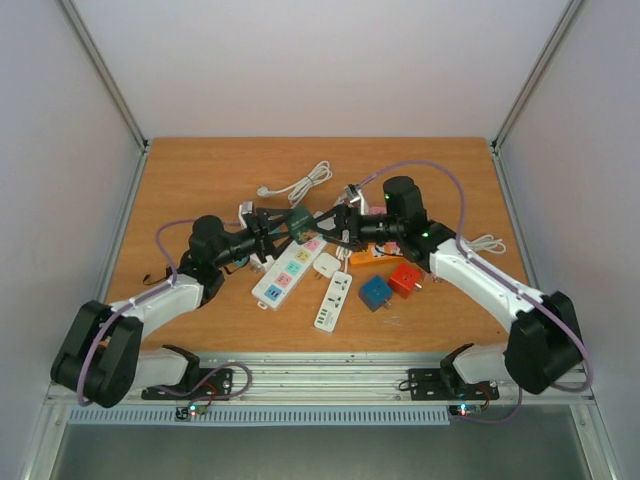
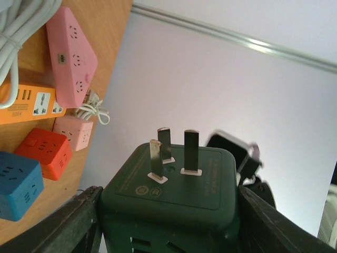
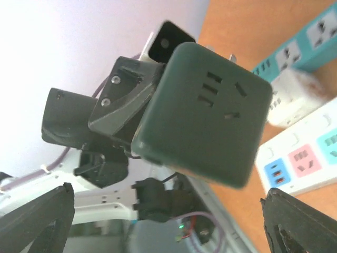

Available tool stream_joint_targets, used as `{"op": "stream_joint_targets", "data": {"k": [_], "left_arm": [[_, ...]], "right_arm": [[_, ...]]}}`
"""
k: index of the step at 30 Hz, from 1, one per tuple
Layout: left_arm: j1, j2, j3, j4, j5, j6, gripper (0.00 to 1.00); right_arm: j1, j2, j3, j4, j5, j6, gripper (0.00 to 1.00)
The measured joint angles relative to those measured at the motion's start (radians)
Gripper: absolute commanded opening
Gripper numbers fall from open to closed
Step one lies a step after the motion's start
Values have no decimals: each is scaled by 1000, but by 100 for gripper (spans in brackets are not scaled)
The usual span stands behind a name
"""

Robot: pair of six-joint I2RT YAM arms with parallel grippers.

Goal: Insert the plug

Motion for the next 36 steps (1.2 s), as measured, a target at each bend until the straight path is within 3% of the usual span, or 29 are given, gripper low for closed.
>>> {"op": "stream_joint_targets", "data": {"k": [5,11,18,24,28,33,36], "left_arm": [[0,-94,44,-183,-60,-56,30],[0,-156,100,-311,-118,-112,28],[0,-214,103,-436,-168,-141,28],[0,-235,104,-472,-180,-153,29],[0,-241,104,-483,-185,-167,29],[1,-243,104,-488,-208,-180,31],[1,-243,104,-488,-224,-191,55]], "right_arm": [[11,-121,-14,-79,165,-256,98],[155,-171,-10,-125,478,-571,98],[272,-122,-4,39,703,-806,97],[323,13,6,215,792,-919,91],[328,86,6,317,836,-947,80],[335,128,8,394,864,-958,45],[338,136,21,388,878,-958,36]]}}
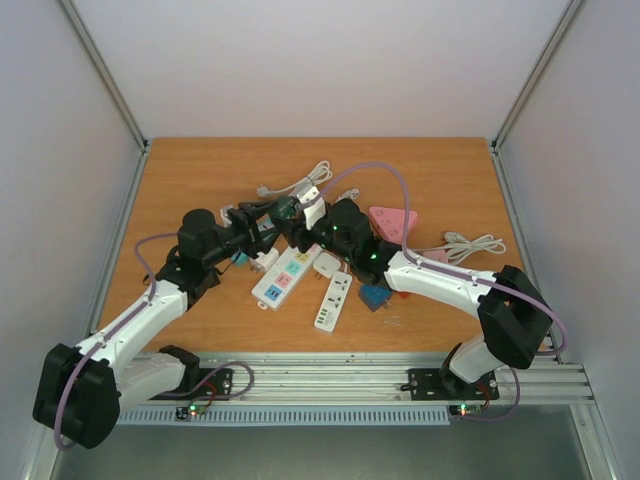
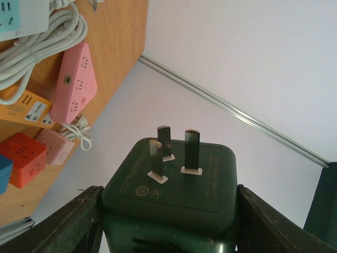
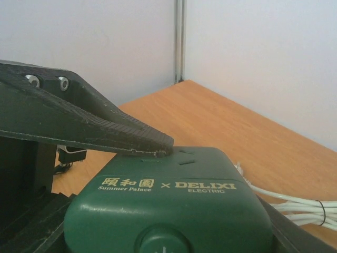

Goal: Insert the plug

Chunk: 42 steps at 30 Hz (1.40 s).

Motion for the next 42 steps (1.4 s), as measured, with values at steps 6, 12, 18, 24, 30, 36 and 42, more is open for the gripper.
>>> {"op": "stream_joint_targets", "data": {"k": [6,12,18,24,30,36,42], "left_arm": [[-1,-48,39,-129,-18,56,99],[-2,-224,183,-456,-171,368,99],[-2,-341,262,-691,-327,821,99],[-2,-391,314,-911,-478,1228,99],[-2,-432,315,-990,-499,1509,100],[-2,-452,276,-1001,-484,1630,99],[-2,-454,273,-1010,-505,1653,99]], "right_arm": [[-6,0,15,-43,34,-3,32],[-121,-19,88,-264,-74,9,32],[-235,-8,254,-580,-255,-2,32],[-266,139,397,-800,-355,-24,32],[-290,356,544,-993,-423,-60,33],[-319,466,692,-1165,-446,-147,34],[-327,483,755,-1245,-412,-211,35]]}}
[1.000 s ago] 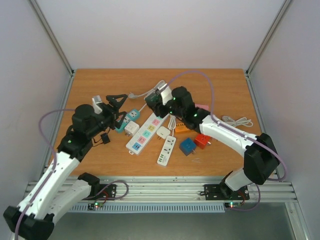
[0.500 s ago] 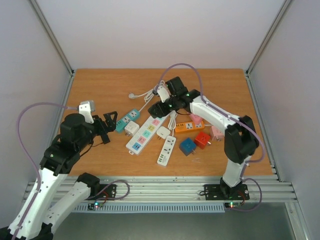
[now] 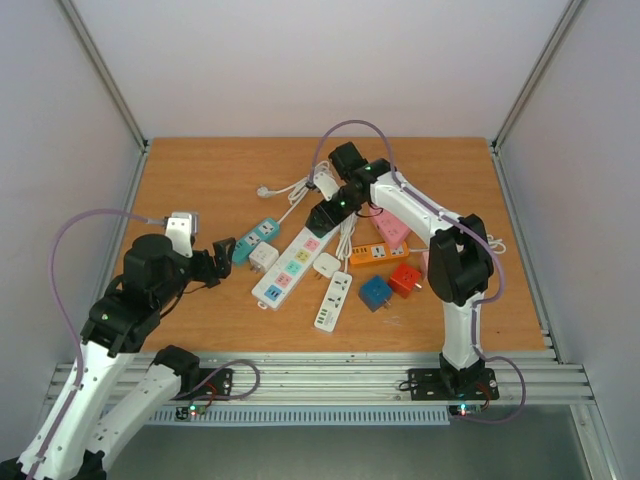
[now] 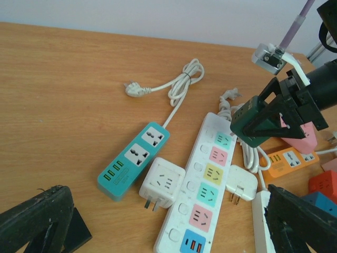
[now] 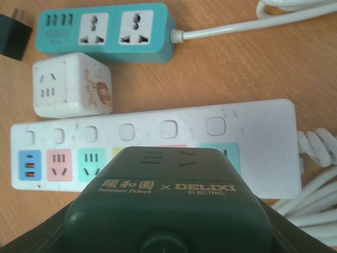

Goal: Insert the plug

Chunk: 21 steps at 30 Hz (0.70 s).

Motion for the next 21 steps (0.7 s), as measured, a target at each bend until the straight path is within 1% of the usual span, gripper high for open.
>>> {"op": "stream_joint_targets", "data": {"k": [7,13,21], "left_arm": [[0,-10,-1,-34,6,-19,99],[0,-80,-49,-18,42,-32,99],[0,-93,-51,-14,-1,-43,99]], "right_arm": [[0,35,0,-11,56,-43,35],[0,79,0,-6,77,-63,34],[0,86,0,29,115,-76,34]]}}
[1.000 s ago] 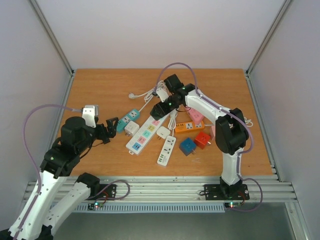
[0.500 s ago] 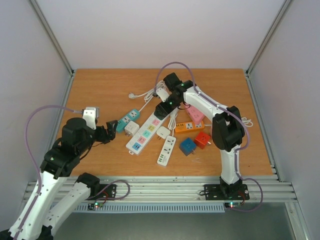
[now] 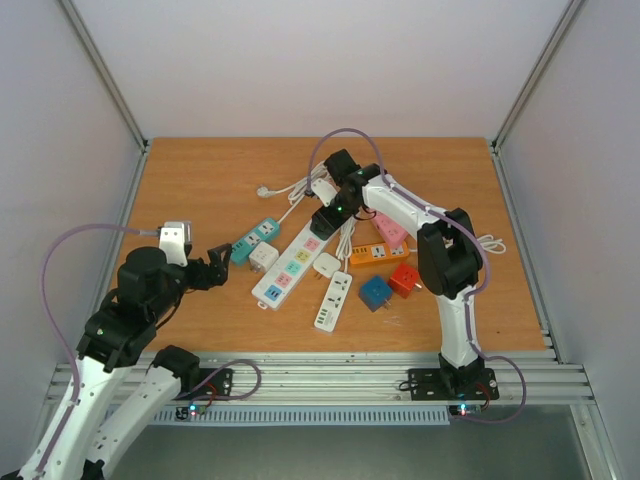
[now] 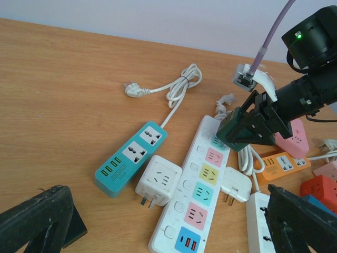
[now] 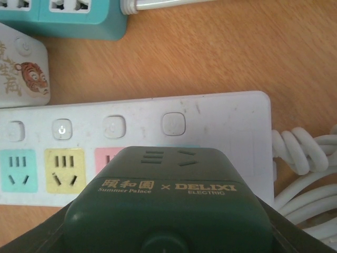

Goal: Insert the plug

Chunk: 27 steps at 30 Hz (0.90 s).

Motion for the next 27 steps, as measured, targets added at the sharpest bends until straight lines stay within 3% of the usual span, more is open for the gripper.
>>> {"op": "stream_joint_targets", "data": {"k": [27], "left_arm": [[0,0,0,3,-25,-13,99]], "right_arm": [[18,23,5,9,57,-26,35]]}}
